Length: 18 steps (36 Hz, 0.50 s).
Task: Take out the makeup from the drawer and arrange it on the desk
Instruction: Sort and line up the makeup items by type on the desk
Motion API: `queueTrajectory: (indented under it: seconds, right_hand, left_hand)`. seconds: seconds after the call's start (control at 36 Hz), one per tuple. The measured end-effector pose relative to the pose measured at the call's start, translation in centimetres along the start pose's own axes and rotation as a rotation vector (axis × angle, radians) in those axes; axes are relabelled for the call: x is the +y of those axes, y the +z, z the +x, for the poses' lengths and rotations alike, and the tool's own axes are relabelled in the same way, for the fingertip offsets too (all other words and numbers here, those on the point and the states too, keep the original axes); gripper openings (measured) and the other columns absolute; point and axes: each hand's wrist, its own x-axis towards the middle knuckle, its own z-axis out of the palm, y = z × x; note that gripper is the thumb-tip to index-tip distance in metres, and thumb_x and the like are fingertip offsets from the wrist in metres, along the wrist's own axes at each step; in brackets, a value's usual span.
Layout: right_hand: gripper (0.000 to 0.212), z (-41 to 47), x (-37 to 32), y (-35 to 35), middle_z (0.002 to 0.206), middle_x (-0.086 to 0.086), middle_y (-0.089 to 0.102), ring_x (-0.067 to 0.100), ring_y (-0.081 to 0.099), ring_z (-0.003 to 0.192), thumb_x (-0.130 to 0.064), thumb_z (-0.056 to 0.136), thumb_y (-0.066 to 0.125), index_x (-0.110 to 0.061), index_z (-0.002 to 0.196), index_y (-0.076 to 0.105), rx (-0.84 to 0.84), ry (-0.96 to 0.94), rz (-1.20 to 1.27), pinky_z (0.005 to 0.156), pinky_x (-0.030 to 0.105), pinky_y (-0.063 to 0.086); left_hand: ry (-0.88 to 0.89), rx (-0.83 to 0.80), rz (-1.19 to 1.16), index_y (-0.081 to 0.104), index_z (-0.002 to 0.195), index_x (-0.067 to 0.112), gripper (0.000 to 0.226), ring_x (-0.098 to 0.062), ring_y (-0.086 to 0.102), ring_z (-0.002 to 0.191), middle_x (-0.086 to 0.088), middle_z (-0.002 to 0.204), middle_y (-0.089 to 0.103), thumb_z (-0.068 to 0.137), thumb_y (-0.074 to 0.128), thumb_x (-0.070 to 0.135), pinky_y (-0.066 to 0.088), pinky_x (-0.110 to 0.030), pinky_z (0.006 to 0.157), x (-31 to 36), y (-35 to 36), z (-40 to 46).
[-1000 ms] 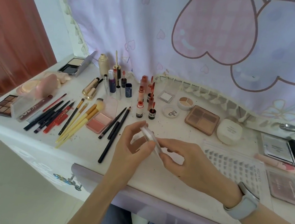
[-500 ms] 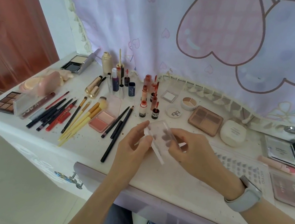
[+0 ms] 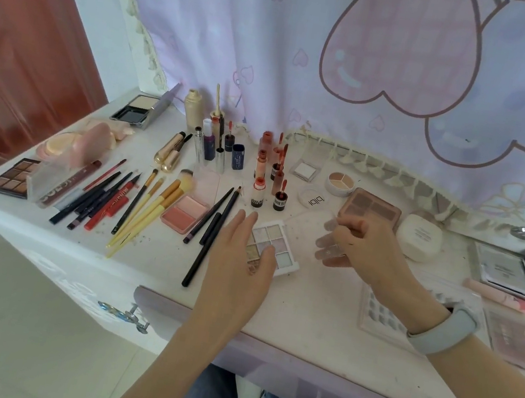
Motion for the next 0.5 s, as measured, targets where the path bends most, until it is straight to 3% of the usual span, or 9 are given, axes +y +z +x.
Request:
queueTrajectory:
  seconds: [0.06, 0.11, 0.22, 0.33, 0.5]
  right_hand:
    - [0.013, 0.1, 0.1, -0.1, 0.071, 0.008, 0.070, 0.021, 0.070, 0.061, -0.006, 0.090, 0.048, -0.006, 0.090, 0.061, 0.013, 0.008, 0.019, 0.051, 0.022, 0.054]
    - [0.012, 0.2, 0.2, -0.2, 0.069, 0.007, 0.070, 0.021, 0.069, 0.060, -0.006, 0.090, 0.049, -0.005, 0.091, 0.060, 0.027, 0.023, 0.040, 0.050, 0.023, 0.054]
    - [0.011, 0.2, 0.4, -0.4, 0.064, 0.005, 0.070, 0.020, 0.069, 0.058, -0.005, 0.091, 0.049, -0.002, 0.093, 0.059, 0.055, 0.075, 0.108, 0.049, 0.022, 0.053]
    - [0.008, -0.2, 0.6, -0.2, 0.076, 0.012, 0.069, 0.023, 0.070, 0.061, -0.006, 0.092, 0.051, 0.000, 0.093, 0.057, 0.055, 0.156, 0.239, 0.050, 0.023, 0.055]
    - [0.006, -0.7, 0.9, 1.2, 0.085, 0.015, 0.059, 0.022, 0.069, 0.056, -0.006, 0.095, 0.049, -0.003, 0.090, 0.049, 0.036, 0.255, 0.432, 0.049, 0.026, 0.057]
  left_hand:
    - [0.043, -0.013, 0.066, 0.026, 0.145, 0.027, 0.054, -0.008, 0.018, 0.140, 0.006, 0.154, 0.020, 0.096, 0.047, 0.028, 0.023, -0.029, 0.113, -0.1, 0.2, -0.1]
    - [0.059, -0.016, 0.132, 0.024, 0.146, 0.027, 0.055, -0.007, 0.015, 0.140, 0.007, 0.155, 0.015, 0.096, 0.046, 0.030, 0.017, -0.017, 0.105, -0.5, 0.3, -0.1]
    - [0.115, 0.011, 0.259, 0.028, 0.145, 0.022, 0.054, -0.006, 0.024, 0.135, 0.006, 0.153, 0.021, 0.095, 0.046, 0.029, 0.017, -0.008, 0.097, -1.5, 0.0, -0.3]
    - [0.188, 0.046, 0.346, 0.045, 0.135, 0.015, 0.042, -0.009, 0.041, 0.124, 0.002, 0.137, 0.045, 0.094, 0.050, 0.024, 0.023, -0.009, 0.096, -1.9, -0.3, -0.4]
    - [0.227, 0.036, 0.390, 0.049, 0.132, 0.013, 0.042, -0.016, 0.048, 0.120, 0.000, 0.133, 0.051, 0.091, 0.055, 0.019, 0.034, -0.021, 0.097, -2.1, -0.8, -0.6]
